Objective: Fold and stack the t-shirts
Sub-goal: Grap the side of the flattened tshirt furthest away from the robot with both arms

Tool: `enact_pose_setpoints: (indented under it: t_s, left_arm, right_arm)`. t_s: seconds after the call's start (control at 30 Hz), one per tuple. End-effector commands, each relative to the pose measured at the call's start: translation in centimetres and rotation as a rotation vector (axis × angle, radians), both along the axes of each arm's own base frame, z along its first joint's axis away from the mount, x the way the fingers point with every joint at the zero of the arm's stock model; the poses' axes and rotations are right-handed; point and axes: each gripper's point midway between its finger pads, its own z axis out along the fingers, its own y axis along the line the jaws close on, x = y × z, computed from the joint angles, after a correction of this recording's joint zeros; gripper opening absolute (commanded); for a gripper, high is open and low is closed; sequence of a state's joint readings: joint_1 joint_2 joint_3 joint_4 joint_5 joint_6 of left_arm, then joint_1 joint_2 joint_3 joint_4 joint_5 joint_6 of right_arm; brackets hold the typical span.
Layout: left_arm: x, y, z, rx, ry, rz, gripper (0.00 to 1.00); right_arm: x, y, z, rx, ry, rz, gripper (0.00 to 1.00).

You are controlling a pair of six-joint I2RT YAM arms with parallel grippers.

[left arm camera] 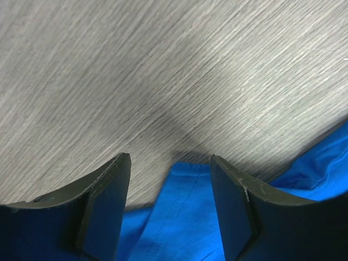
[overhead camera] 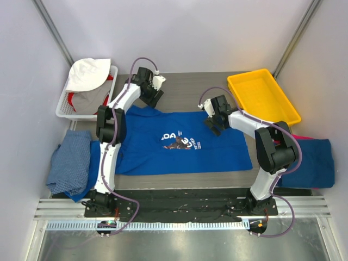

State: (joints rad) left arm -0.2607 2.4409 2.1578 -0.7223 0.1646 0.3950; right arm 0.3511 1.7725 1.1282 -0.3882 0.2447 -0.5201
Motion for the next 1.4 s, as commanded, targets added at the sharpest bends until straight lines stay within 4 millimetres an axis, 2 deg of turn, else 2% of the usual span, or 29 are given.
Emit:
enact_pose_setpoints:
  t_s: [0.0, 0.23, 0.43, 0.8, 0.9, 0.93, 0.97, 1.1, 1.17, 1.27, 1.37]
  left_arm:
    - [0.0, 0.1, 0.1, -0.008, 0.006, 0.019, 0.64]
    - [-0.7, 0.5, -0.8, 0.003, 0.024, 0.028, 0.64]
    - [-1.0, 0.6, -1.6, 0.000, 0.050, 0.033, 0.56]
    - [-2.3, 1.0, -2.9, 0.014, 0.101, 0.026, 0.26]
    - [-2.4, 0.9, -2.9, 0.015, 0.102, 0.023, 0.13]
    - [-2.3, 1.0, -2.9, 0.015, 0.100, 0.025, 0.02]
    - [-2.3, 0.9, -2.8, 0.015, 0.097, 0.024, 0.00]
    - [-1.9, 0.9, -2.6, 0.007, 0.088, 0.034, 0.00]
    - [-1.8, 0.7, -2.3, 0.002, 0.082, 0.031, 0.00]
    - [-1.7, 0.7, -2.2, 0.001, 0.078, 0.034, 0.00]
    - [-1.9, 0.8, -2.3, 0.003, 0.082, 0.033, 0.00]
  right_arm:
    - [0.8, 0.2, 2.4, 0.029, -0.082, -0.007, 0.87]
    - [0.6, 0.4, 2.0, 0.043, -0.073, -0.009, 0.86]
    - [0.4, 0.2, 2.1, 0.044, -0.076, -0.009, 0.86]
    - [0.7, -0.1, 2.2, 0.021, -0.087, -0.017, 0.85]
    - [0.8, -0.1, 2.1, 0.017, -0.087, -0.018, 0.85]
    - [0.8, -0.1, 2.1, 0.016, -0.086, -0.018, 0.85]
    - [0.7, -0.2, 2.0, 0.015, -0.085, -0.020, 0.85]
    - [0.8, -0.7, 1.9, -0.012, -0.092, -0.033, 0.85]
    - [1.2, -1.5, 1.9, -0.055, -0.112, -0.072, 0.84]
    - [2.6, -2.1, 2.4, -0.078, -0.168, -0.107, 0.84]
    - [4.3, -1.8, 2.8, -0.041, -0.190, -0.137, 0.84]
